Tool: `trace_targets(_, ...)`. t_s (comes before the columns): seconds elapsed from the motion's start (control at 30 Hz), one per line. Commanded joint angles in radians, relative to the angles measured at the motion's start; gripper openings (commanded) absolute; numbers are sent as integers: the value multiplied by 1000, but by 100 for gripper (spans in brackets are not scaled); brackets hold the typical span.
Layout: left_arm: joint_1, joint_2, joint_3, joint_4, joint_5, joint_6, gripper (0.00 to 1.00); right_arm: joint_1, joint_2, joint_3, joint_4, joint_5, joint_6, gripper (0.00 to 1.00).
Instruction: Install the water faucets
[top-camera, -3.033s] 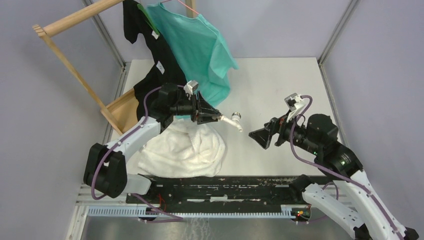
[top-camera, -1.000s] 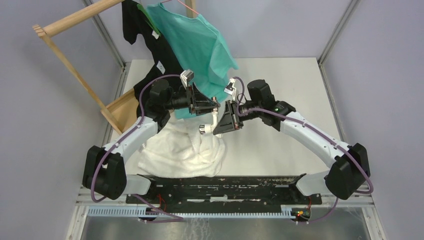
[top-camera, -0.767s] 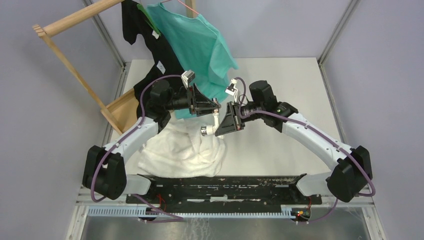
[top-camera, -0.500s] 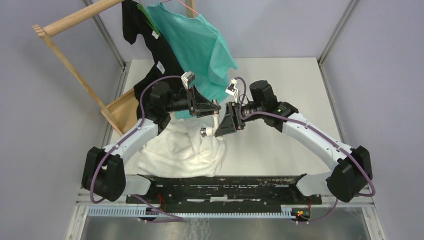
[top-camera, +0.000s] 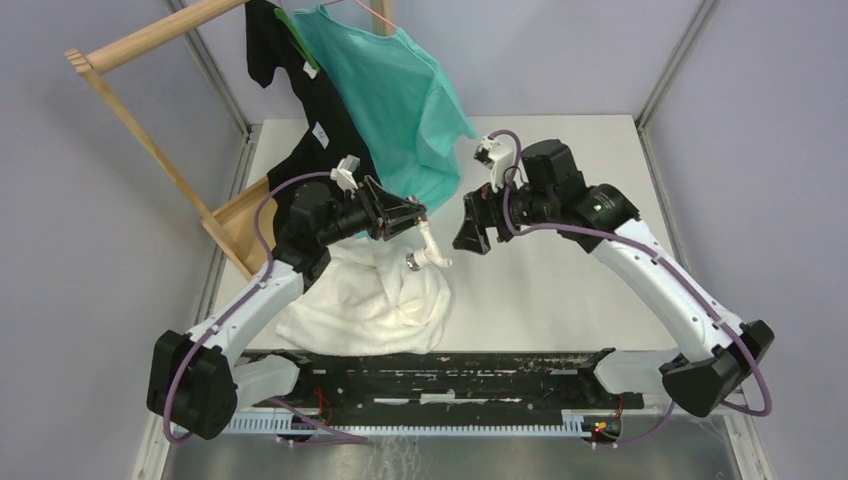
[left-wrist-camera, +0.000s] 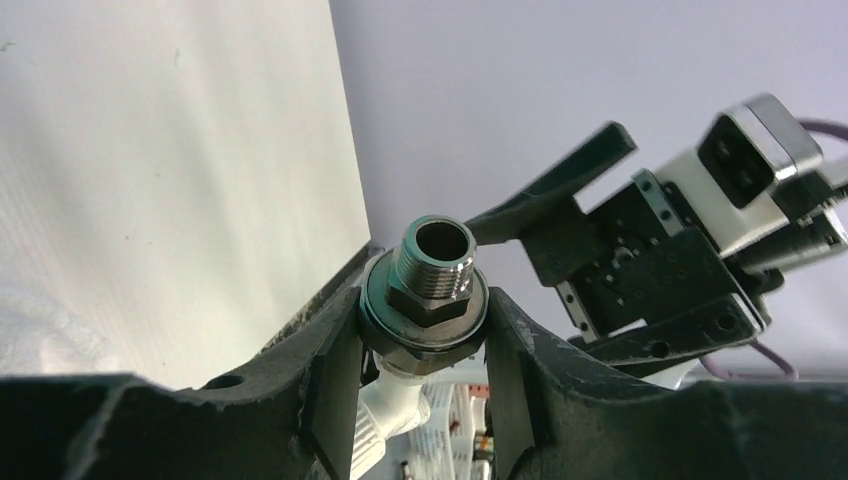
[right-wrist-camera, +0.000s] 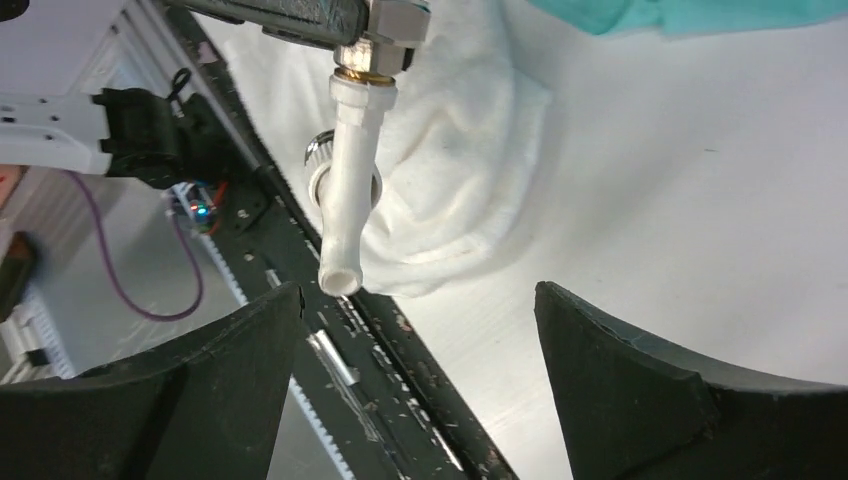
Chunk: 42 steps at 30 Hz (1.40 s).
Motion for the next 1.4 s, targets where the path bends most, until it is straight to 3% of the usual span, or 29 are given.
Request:
trace_targets(0.0,-5,-43,-88,284,-131,-131,3,-5,-95,-1,-15,228,-58,91)
trace_targets(0.1,-13,-75,-148,435,-232,-173,3,-5,-222,-184,200,260,7,91)
trace_targets(0.2,-33,-116,-174,472,-346,-143,3,-5,-352,-356,431,279,121,91)
trace_targets(0.3,-53,-151,-205,507,-461,-143,3,-3,-495,-663,953,235,308,90)
trace_targets(0.37,-54,-156,-229,552,-502,-173,3,-1,-524,-866,1353,264,433,91)
trace_targets(0.4,-54,-153,-245,583,-514,-191,3,-1,-506,-913,1457,286,472,91)
trace_targets(0.53,-61,-125,-271,669,-521,-257,3,20,-406,-887,1486,236,505,90)
trace_targets(0.63,-63,-84,-254,693,-471,-271,3,81,-325,-892,1615,210,424,89)
trace_targets(0.77,-65,-55,-281,782,-499,-332,3,158,-242,-855,1591,241,293,88)
trace_targets(0.93,-65,-40,-264,768,-452,-299,3,189,-150,-846,1712,319,303,86)
trace_targets(1.13,-65,-42,-282,776,-458,-299,3,182,-45,-771,1727,279,419,39)
trace_targets(1.37,-65,-36,-288,796,-452,-299,3,96,33,-739,1793,217,741,25)
